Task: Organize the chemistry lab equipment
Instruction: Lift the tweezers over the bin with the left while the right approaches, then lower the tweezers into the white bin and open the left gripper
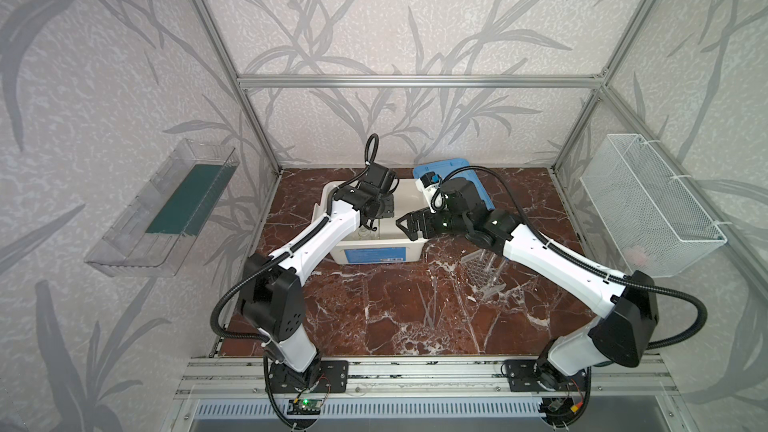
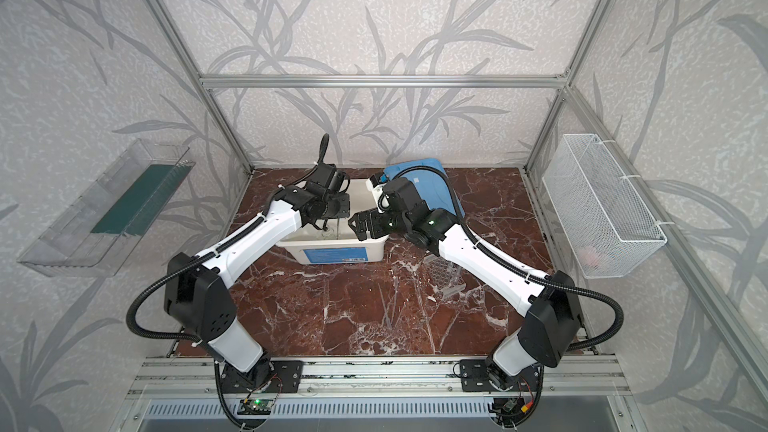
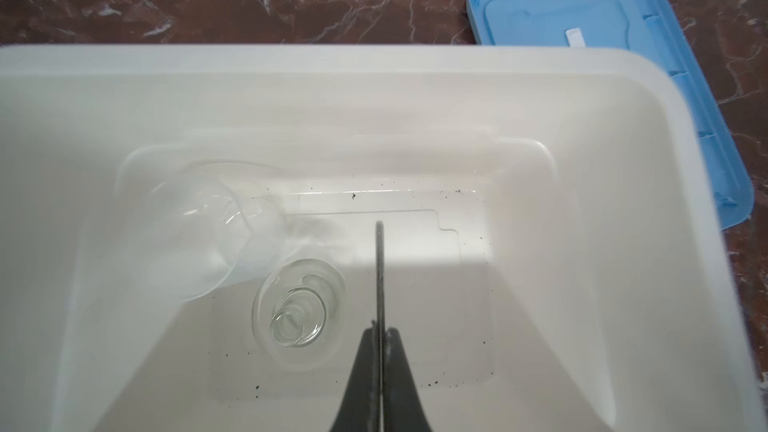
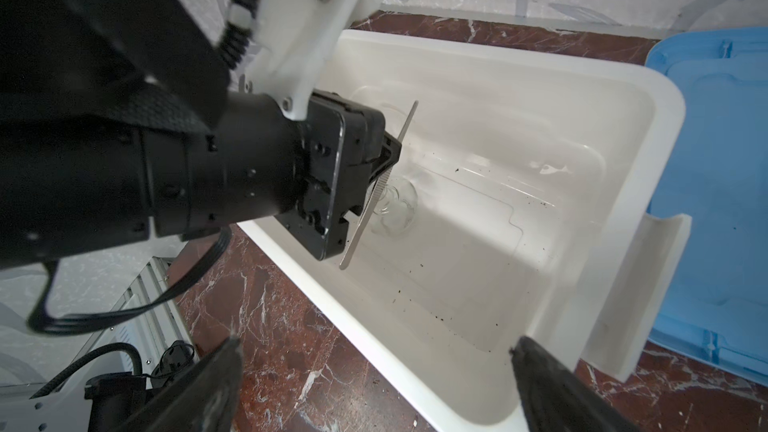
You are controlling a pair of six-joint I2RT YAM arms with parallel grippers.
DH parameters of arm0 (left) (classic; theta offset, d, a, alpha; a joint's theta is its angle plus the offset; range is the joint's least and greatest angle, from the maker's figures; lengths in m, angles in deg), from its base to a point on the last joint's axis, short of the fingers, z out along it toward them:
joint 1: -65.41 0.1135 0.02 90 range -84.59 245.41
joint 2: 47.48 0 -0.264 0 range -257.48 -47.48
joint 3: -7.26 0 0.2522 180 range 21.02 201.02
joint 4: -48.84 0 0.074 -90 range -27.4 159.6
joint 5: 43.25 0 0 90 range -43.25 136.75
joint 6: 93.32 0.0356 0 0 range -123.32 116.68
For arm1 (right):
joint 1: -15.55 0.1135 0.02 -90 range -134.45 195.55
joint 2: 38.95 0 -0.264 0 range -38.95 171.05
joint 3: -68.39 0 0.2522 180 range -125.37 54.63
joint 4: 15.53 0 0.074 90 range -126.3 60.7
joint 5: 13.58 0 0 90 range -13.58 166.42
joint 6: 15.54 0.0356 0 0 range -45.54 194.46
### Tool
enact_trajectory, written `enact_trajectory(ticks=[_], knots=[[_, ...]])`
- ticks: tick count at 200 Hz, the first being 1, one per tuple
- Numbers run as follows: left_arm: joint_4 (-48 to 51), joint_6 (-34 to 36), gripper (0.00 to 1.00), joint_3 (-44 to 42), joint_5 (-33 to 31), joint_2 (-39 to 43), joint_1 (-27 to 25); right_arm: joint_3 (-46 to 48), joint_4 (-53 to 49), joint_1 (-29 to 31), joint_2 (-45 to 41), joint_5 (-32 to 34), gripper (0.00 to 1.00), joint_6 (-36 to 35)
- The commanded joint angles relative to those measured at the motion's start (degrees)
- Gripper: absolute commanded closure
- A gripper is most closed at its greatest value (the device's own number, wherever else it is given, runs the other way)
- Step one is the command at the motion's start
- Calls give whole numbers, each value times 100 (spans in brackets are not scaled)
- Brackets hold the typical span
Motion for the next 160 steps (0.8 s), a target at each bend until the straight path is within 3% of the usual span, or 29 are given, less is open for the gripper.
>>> enact_trajectory(ticks=[1, 49, 88, 160], knots=[[-519, 201, 100, -242, 232, -56, 60, -169, 221, -85, 57, -63, 1, 103], [-792, 201, 100, -351, -48, -580, 205, 170, 475, -222, 4, -74, 1, 247], [-986, 145, 100, -526, -109, -943, 240, -117, 410, -227, 276, -325, 2, 175], [-1314, -10, 100, -713, 221, -1425, 362, -4, 485, -227, 333, -259, 2, 202]])
